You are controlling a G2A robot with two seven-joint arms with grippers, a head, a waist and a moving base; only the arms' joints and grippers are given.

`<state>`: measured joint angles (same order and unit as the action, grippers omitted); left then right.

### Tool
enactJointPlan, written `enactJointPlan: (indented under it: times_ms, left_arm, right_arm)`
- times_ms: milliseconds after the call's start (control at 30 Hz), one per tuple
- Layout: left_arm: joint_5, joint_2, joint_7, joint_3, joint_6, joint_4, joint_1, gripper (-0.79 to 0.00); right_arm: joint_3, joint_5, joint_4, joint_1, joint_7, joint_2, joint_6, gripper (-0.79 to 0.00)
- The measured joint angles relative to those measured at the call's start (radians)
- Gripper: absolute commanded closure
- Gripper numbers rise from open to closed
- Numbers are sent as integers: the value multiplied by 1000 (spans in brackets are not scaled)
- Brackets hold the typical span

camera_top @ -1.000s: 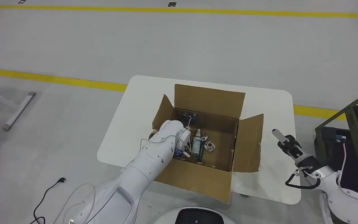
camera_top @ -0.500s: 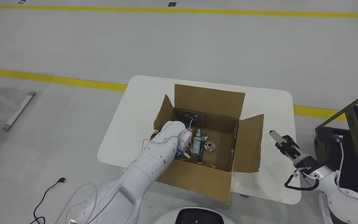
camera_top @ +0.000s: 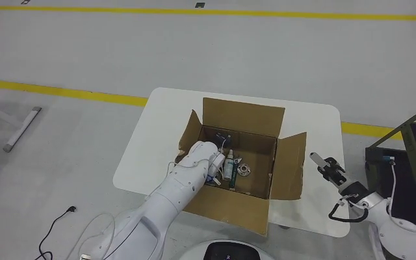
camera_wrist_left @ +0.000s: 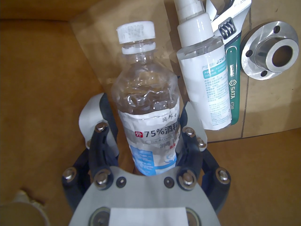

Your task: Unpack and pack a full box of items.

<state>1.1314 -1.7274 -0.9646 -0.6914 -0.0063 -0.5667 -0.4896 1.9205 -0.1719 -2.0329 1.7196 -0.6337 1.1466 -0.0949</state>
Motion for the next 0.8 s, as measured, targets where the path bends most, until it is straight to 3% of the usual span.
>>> enactJointPlan:
  times_ms: [67,167,200,233,267,333,500,800]
  left_arm:
    - [3,-2,1,0,-2,2,0,-363]
    - [3,-4,2,-3,-4,6,1,-179]
    - [2,-4,4,-5,-5,8,1,-74]
    - [1,-5,5,-7,-6,9,2,-40]
    - [0,-5,6,-8,-8,10,2,-6]
    - [-3,-6,7,-13,-11,11,2,0]
    - [-14,-4,10,-28,-28,8,3,0]
    - [-17,14,-12,-67,-59,-69,1,0]
  right_arm:
    - [-2,-1,1,0,0,-1,-1,-785]
    - [-8,-5,1,-1,-3,-2,-1,-785]
    - [-11,-8,1,-2,-6,-3,-2,-727]
    - [-13,-12,2,-2,-9,-3,-1,-659]
    - [-15,-18,4,-3,-12,-4,2,-406]
    - [-21,-29,8,-6,-18,-6,11,-320]
    - [-32,-44,21,-15,-30,-9,28,0]
    - [-62,-59,50,-34,-48,-14,49,0]
